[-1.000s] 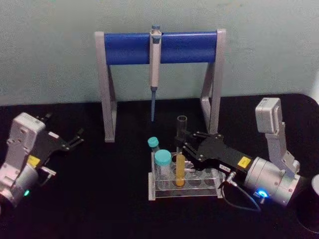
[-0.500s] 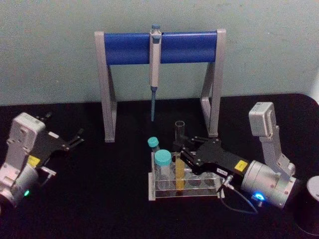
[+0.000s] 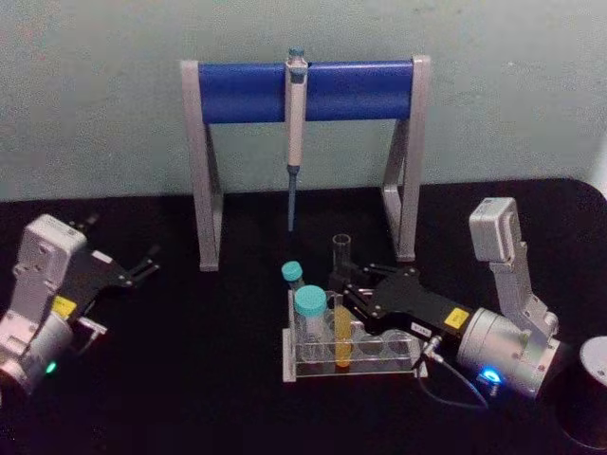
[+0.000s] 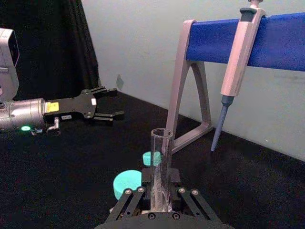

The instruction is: Pick up the test tube from the test tube rack, shake it, then place it back into the test tube rack.

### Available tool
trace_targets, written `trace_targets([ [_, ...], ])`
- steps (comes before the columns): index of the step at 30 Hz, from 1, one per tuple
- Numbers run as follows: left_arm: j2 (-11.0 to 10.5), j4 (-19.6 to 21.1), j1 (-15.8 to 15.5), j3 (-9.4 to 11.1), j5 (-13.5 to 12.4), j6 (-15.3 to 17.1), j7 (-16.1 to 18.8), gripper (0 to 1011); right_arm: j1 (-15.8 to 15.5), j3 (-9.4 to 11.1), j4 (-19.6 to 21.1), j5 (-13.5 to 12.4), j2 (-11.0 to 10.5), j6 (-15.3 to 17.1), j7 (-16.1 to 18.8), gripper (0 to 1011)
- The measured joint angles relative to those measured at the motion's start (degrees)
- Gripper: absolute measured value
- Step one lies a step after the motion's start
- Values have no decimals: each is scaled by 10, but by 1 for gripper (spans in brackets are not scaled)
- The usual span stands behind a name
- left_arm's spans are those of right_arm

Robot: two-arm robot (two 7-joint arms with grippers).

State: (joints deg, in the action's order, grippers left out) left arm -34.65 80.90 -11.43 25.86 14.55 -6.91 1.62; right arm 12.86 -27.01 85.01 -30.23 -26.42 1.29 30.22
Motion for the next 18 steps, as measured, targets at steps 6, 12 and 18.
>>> trace_targets([
  [6,0,0,0,0,0,0,0,1001,-1,0,1,3,0,0,-5,229],
  [12,0,0,0,0,0,0,0,1001,-1,0,1,3,0,0,-4,229],
  [18,0,0,0,0,0,0,0,1001,-1,0,1,4,0,2,-4,291],
])
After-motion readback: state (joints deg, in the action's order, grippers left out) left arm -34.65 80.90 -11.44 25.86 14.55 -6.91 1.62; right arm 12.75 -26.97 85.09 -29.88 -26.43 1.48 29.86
